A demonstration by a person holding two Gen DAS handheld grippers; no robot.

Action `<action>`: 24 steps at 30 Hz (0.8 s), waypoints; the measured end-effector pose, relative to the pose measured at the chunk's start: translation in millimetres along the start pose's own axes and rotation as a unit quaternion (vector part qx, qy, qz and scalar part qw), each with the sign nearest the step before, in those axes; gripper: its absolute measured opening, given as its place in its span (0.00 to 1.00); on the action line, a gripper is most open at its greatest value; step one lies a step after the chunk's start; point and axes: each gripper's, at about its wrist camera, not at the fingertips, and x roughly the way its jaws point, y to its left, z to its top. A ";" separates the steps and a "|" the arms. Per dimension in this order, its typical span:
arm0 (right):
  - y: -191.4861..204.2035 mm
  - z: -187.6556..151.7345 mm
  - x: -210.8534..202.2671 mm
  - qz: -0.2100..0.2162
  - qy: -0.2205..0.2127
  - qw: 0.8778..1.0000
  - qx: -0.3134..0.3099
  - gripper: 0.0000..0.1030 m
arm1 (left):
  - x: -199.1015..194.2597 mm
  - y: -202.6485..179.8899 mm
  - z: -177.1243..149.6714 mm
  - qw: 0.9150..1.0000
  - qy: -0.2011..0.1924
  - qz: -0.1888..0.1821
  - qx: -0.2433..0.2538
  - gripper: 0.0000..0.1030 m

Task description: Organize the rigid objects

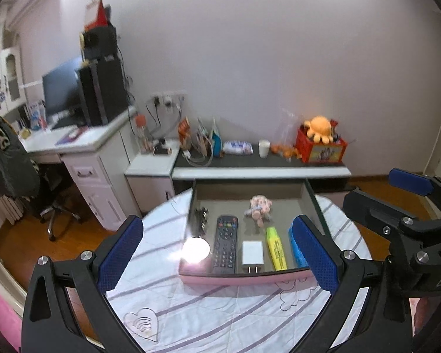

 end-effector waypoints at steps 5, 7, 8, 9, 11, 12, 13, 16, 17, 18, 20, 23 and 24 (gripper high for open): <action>20.9 -1.6 -48.0 -0.009 -0.058 0.998 -0.024 1.00 | -42.5 3.7 -2.1 0.999 -0.041 0.010 -0.002 1.00; 27.6 -4.1 -63.1 -0.012 -0.076 0.997 -0.027 1.00 | -59.3 6.1 -6.5 0.998 -0.055 0.014 -0.004 1.00; 30.7 -6.9 -71.8 -0.013 -0.087 0.996 -0.028 1.00 | -65.2 7.4 -8.5 0.998 -0.060 0.016 -0.006 1.00; 33.6 -9.4 -78.4 -0.012 -0.094 0.995 -0.029 1.00 | -72.9 9.3 -12.0 0.998 -0.067 0.019 -0.009 1.00; 38.9 -15.5 -92.1 -0.007 -0.109 0.994 -0.027 1.00 | -84.5 11.5 -18.5 0.997 -0.075 0.024 -0.012 1.00; 40.5 -18.2 -97.9 -0.005 -0.117 0.993 -0.026 1.00 | -89.9 13.0 -22.1 0.996 -0.079 0.025 -0.014 1.00; 43.8 -21.7 -105.5 -0.008 -0.122 0.992 -0.028 1.00 | -96.0 14.7 -26.8 0.996 -0.081 0.031 -0.016 1.00; 52.9 -32.8 -121.0 -0.016 -0.141 0.989 -0.034 1.00 | -109.4 17.3 -38.0 0.995 -0.087 0.043 -0.017 1.00; 55.8 -36.7 -125.2 -0.019 -0.144 0.989 -0.036 1.00 | -115.8 18.9 -42.5 0.995 -0.089 0.043 -0.017 1.00; 58.7 -41.2 -129.9 -0.020 -0.149 0.988 -0.037 1.00 | -120.1 20.2 -44.8 0.995 -0.090 0.043 -0.017 1.00; 61.8 -47.7 -137.9 -0.023 -0.157 0.987 -0.036 1.00 | -127.7 21.8 -50.0 0.995 -0.092 0.046 -0.017 1.00; 64.9 -57.1 -146.9 -0.033 -0.166 0.985 -0.036 1.00 | -138.0 24.2 -56.9 0.994 -0.095 0.048 -0.017 1.00; 65.1 -60.1 -149.9 -0.038 -0.167 0.985 -0.034 1.00 | -141.0 25.5 -59.5 0.994 -0.094 0.048 -0.018 1.00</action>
